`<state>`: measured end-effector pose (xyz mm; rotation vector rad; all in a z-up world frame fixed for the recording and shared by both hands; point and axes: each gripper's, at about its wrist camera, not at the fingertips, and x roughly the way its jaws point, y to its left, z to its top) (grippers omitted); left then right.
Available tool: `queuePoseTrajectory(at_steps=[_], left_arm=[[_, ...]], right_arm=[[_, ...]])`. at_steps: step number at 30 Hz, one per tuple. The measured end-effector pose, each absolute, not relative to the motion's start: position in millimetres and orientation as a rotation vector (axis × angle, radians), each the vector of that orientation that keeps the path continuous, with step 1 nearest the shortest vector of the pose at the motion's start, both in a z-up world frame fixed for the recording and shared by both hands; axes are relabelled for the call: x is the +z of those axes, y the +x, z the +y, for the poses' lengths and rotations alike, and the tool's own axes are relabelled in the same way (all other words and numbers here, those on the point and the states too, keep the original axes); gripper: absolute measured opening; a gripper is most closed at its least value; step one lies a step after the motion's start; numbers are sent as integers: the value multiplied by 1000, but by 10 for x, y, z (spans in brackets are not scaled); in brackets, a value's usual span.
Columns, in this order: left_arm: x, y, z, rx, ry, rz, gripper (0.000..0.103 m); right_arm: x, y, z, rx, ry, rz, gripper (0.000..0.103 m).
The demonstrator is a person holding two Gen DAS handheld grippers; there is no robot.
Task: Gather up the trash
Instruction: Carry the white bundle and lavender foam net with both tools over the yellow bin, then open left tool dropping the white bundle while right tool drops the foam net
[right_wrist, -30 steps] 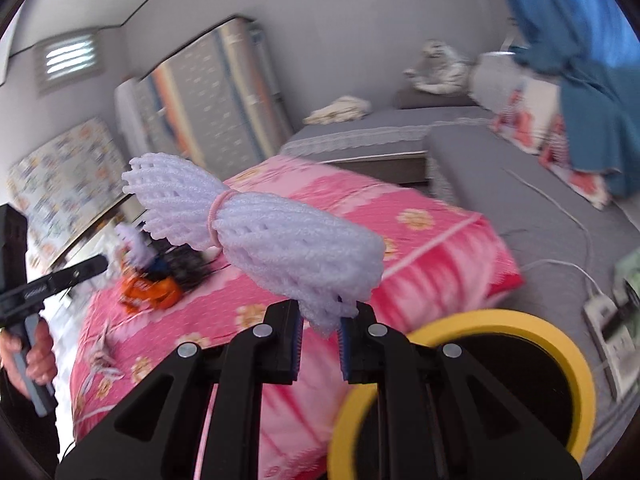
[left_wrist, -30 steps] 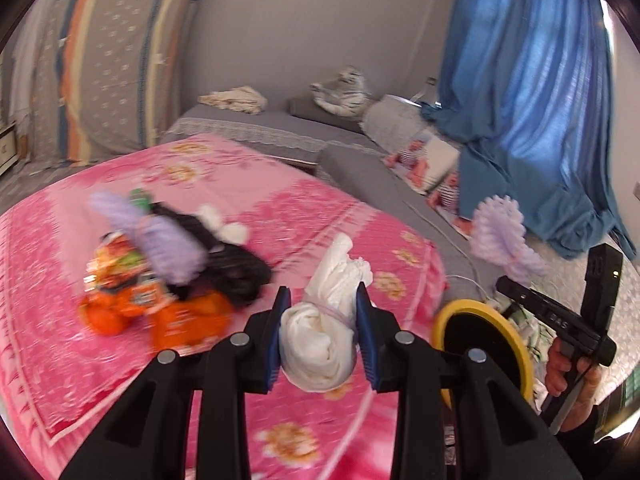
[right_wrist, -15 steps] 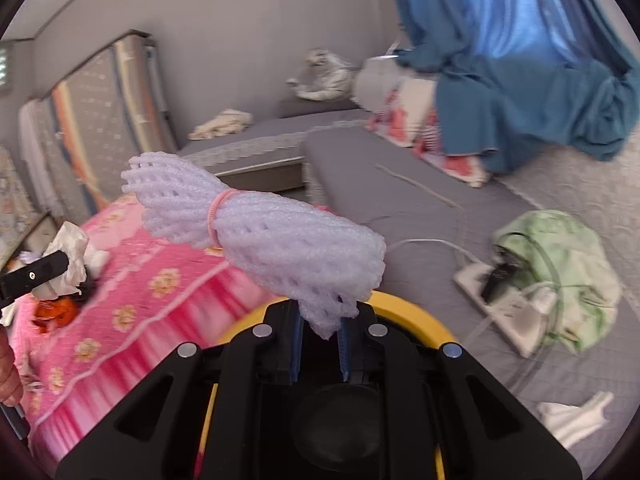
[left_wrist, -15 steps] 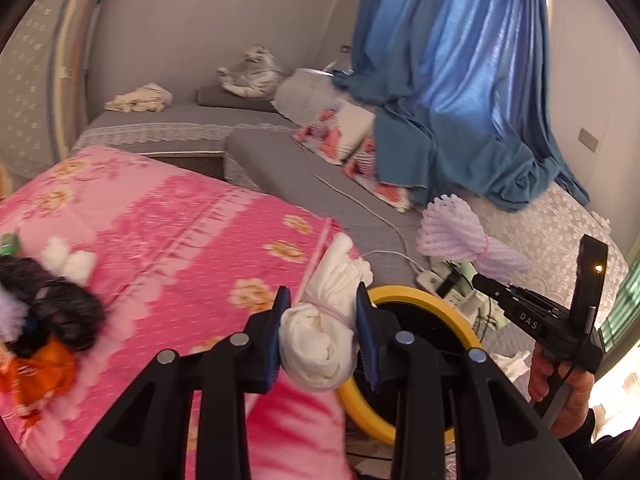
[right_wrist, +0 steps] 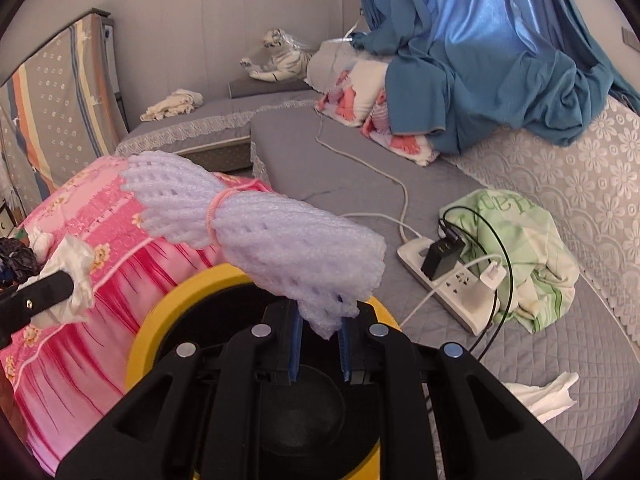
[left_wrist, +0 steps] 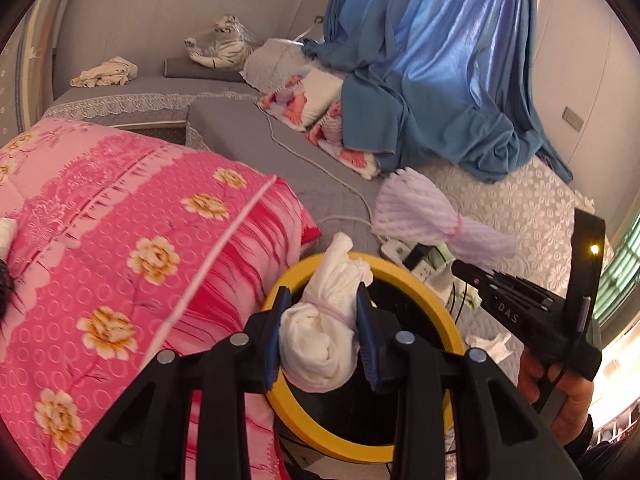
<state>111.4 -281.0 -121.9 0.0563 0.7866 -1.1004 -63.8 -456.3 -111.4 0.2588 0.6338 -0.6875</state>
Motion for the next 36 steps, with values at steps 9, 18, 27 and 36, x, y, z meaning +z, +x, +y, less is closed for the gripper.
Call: queuePoseTrajectory(at_steps=[9,18,27,36], left_arm=[[-1349,1025,-2992,-1115,100,829,31],[-1400,1000,-3067,-1130,92,852,37],[-1395,1086,-2992,-1072,55,853,64],[-1150,1129,-2691,-1027,36,782,64]], right_arm=[[-1269,-657,-4680,-699,302,672,15],[-1324,-678,-4719,-691,324,680,21],[-1314,-743,-4776,-691,362,661,45],[-1160,-728,-4670,-657,350,607,45]])
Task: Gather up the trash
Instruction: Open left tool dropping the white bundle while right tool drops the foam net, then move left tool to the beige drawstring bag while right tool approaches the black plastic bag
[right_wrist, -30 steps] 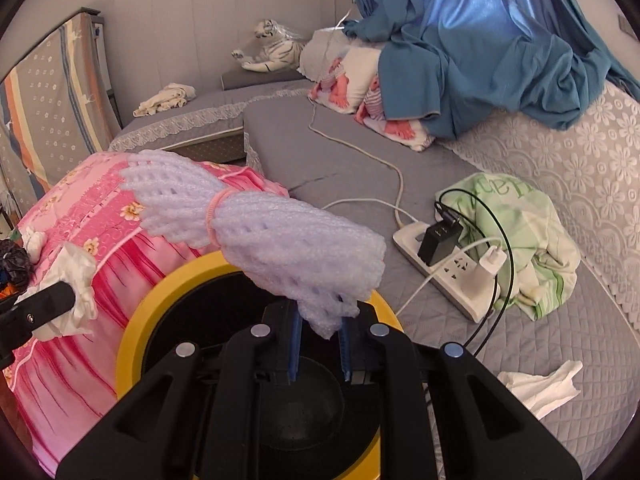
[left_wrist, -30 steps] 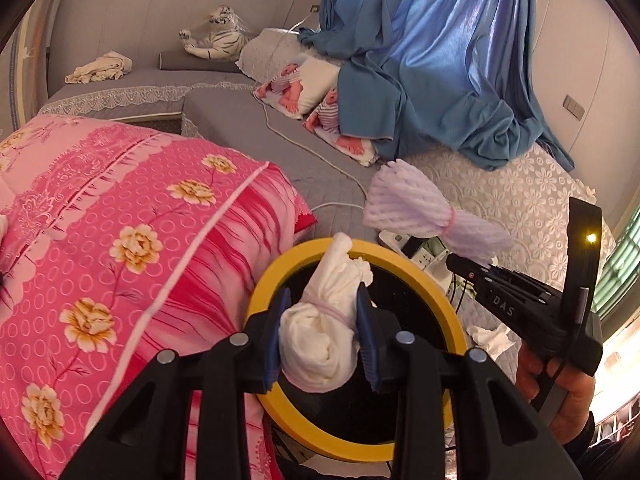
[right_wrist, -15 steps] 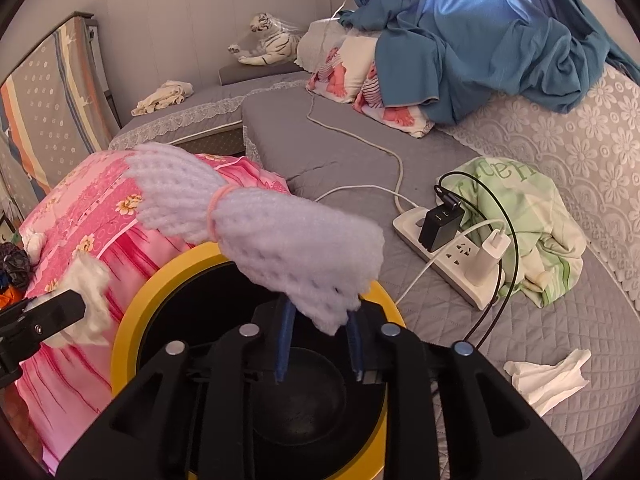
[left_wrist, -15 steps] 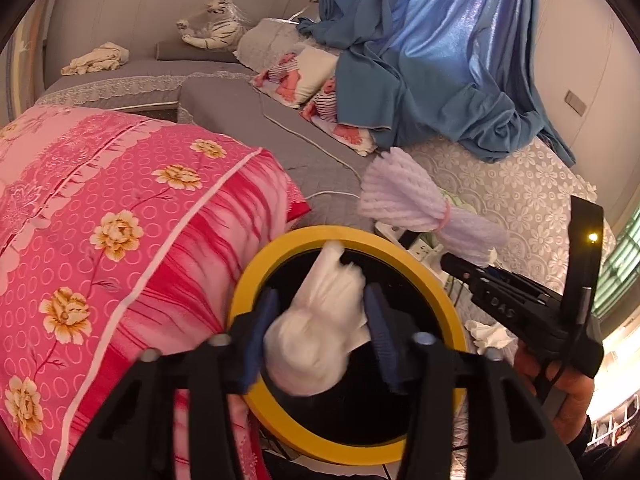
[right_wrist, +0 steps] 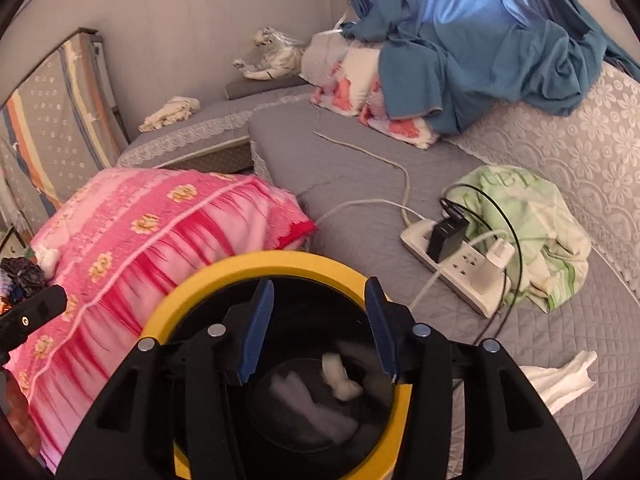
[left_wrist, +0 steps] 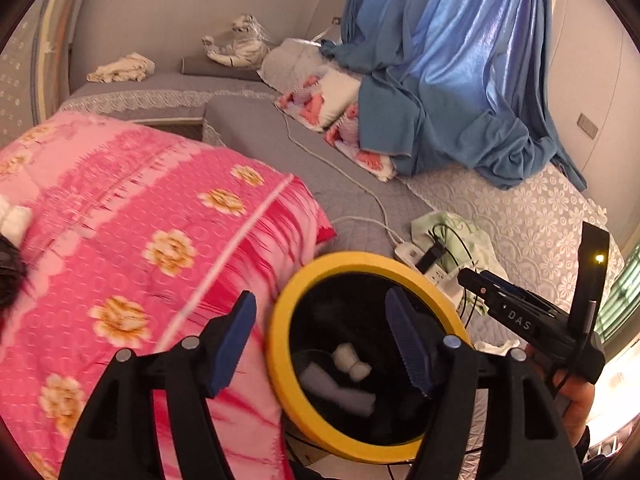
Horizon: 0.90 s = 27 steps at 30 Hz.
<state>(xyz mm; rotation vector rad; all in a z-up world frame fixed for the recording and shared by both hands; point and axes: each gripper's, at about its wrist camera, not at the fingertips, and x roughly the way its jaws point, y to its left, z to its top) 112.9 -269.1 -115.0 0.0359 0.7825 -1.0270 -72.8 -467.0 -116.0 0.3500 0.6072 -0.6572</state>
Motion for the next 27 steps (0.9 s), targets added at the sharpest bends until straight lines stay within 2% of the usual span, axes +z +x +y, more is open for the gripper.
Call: queuePoseTrajectory(at_steps=[6,10,14,21,27], left_arm=[[-893,1251,-2149,-931,9,727,65],[-742,1348,-1593,-813,-9,678,74],[-660,1422,-979,-693,-38,647,77],[-736,1459,-54,-494,-77,650,78],[-930,1429,377,-411,-107,694,78]], right_arm=[[-937,-433,-4300,-491,294,555,45],[-841,-124,-4010,-356,265,547,51],[-785,248,-3641,-224,206,551,55],[-836,816,-2998,-38,120,594,56],[-966,1219,-2551,66,61,638,56]])
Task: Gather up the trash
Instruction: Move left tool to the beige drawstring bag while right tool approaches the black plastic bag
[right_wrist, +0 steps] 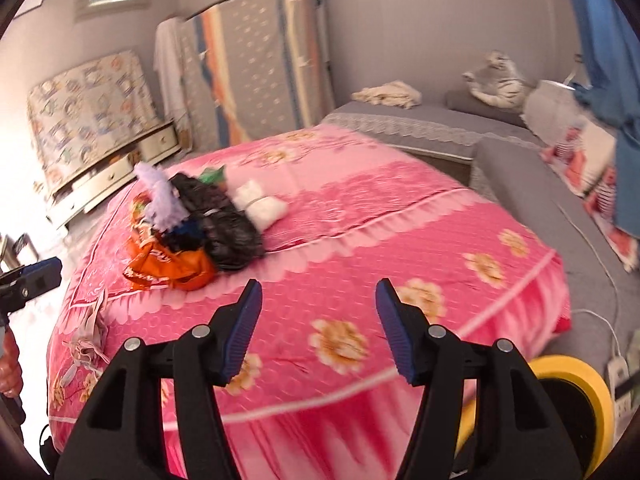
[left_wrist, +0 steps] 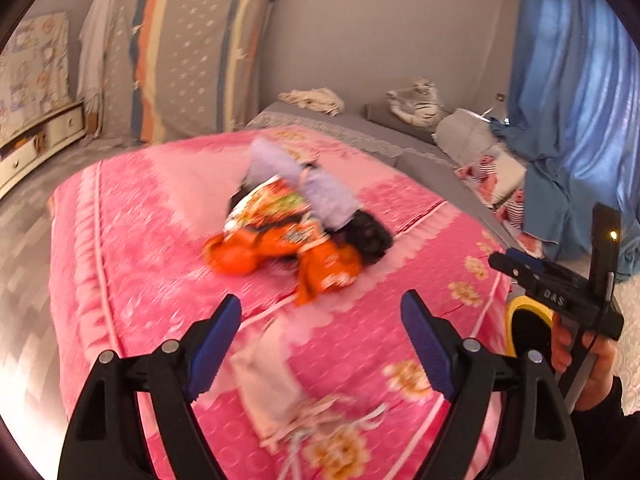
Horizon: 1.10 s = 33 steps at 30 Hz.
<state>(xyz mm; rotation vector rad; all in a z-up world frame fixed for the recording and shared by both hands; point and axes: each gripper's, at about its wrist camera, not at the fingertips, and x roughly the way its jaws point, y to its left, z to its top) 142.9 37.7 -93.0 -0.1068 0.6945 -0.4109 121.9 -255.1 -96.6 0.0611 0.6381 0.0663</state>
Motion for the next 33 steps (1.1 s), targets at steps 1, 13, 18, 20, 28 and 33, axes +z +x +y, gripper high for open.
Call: queuePoseTrajectory(at_steps=[1,13,18,20,28,33], left_arm=[[-968,1417,423,-403,-113,703,78],[-1305,1348,562,-364,-139,798,78],[-1424,1399,561,-368,-154,841,78],[-1460,1432,544,-367,-157,858,78],[-1588,1596,503,-366,-160,909,78],[-1644,1681,464,-353,-134,920,78]], right_arm=[[-983,1262,-2492,77,52,646,56],[-1148,1628,-2155,150,-40,703,58],[-1183,1816,-2081,182,-48,718,59],[-1200,1906,-2035,195,-57,725,60],[-1296,2299,-1826,241,-90,760,60],[-1424,2554,-1762,259,-93,808,60]])
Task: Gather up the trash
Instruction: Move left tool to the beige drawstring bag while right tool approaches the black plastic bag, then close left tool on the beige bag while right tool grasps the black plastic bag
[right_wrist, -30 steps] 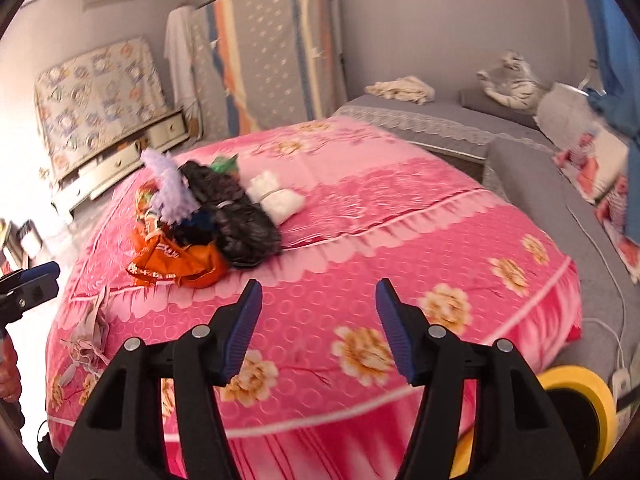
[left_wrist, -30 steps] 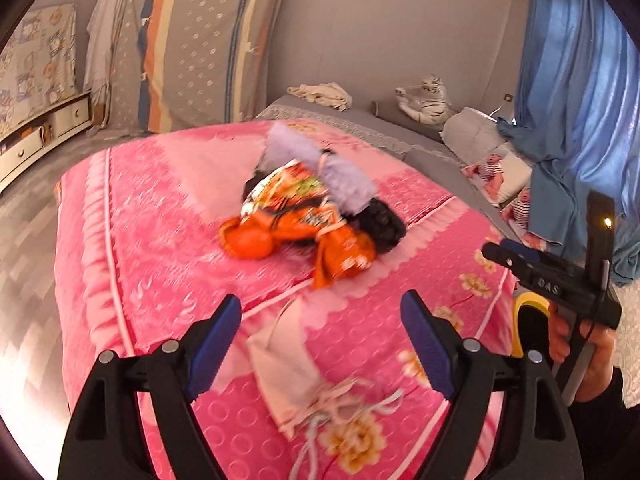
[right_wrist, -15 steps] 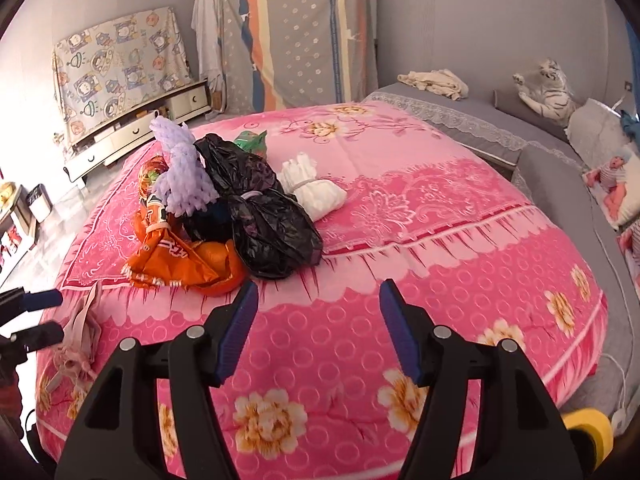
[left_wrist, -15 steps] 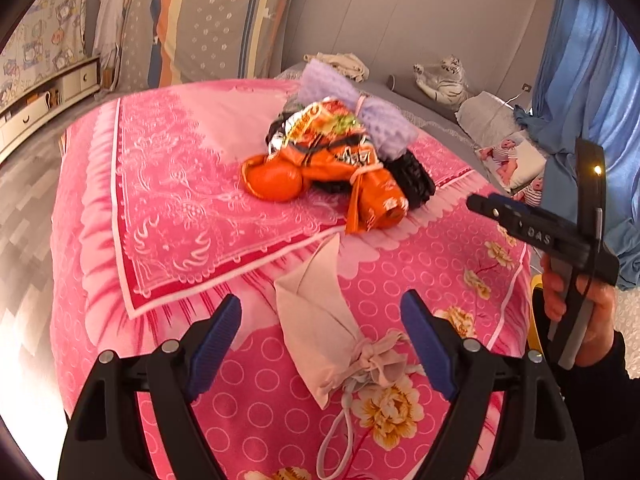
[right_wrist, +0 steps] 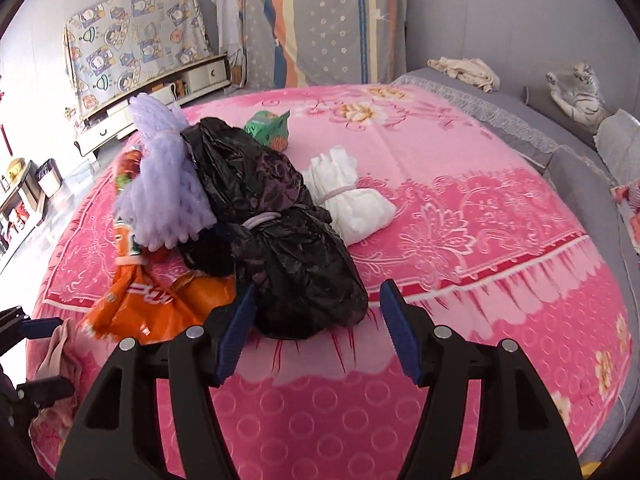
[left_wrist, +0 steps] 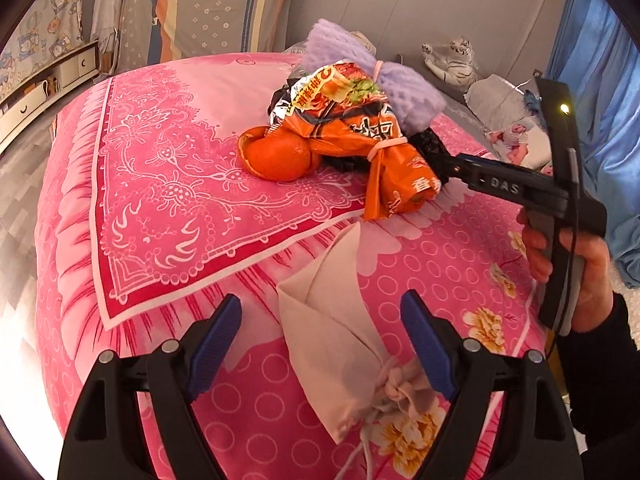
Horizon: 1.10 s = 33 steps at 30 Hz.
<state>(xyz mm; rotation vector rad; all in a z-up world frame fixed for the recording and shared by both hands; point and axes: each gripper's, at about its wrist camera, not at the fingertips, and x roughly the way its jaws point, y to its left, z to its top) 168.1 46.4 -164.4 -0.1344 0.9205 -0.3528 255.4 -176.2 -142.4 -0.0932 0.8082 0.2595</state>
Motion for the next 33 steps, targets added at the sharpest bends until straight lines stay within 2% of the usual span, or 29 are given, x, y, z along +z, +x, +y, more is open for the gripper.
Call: queuePoseTrajectory(at_steps=[11,13,14,16,17,18,19,20,21,22,27,33], left_arm=[[-1687,1870,333,-349,-110,934,78],[-1691,1887,293,-341,-95,936,77],[-1691,1887,275,-338,-89,936,75],[-1690,1884,248,-326,-71,934,59],[-1690,1879,245,-320,-67,933,55],[-1687,1870,243,-318,-64,934,45],[-1687,1864,246,-314,-60,935,36],[-1686,1860,260,-308,-60,935,33],[-1688,1870,277,-305,-62,935,23],[-1681,1864,298,-308,-72,938,19],[-1606,1808,379,-324,-99,927,10],[-1499,1672,410,-333,-106,898,8]], right_arm=[[-1561,2928,-1708,323,-23,879,59],[-1582,2988,-1699,336,-7,896,55],[-1590,3007,-1692,341,0,904,49],[-1606,3031,-1687,353,12,919,39],[-1607,3033,-1684,359,16,923,34],[-1607,3029,-1688,365,20,925,30],[-1604,3029,-1674,366,20,924,28],[-1598,3024,-1673,365,22,922,26],[-1594,3009,-1665,365,27,920,24],[-1578,2997,-1675,369,36,914,23],[-1419,2892,-1728,395,78,872,21],[-1211,2660,-1753,470,136,854,20]])
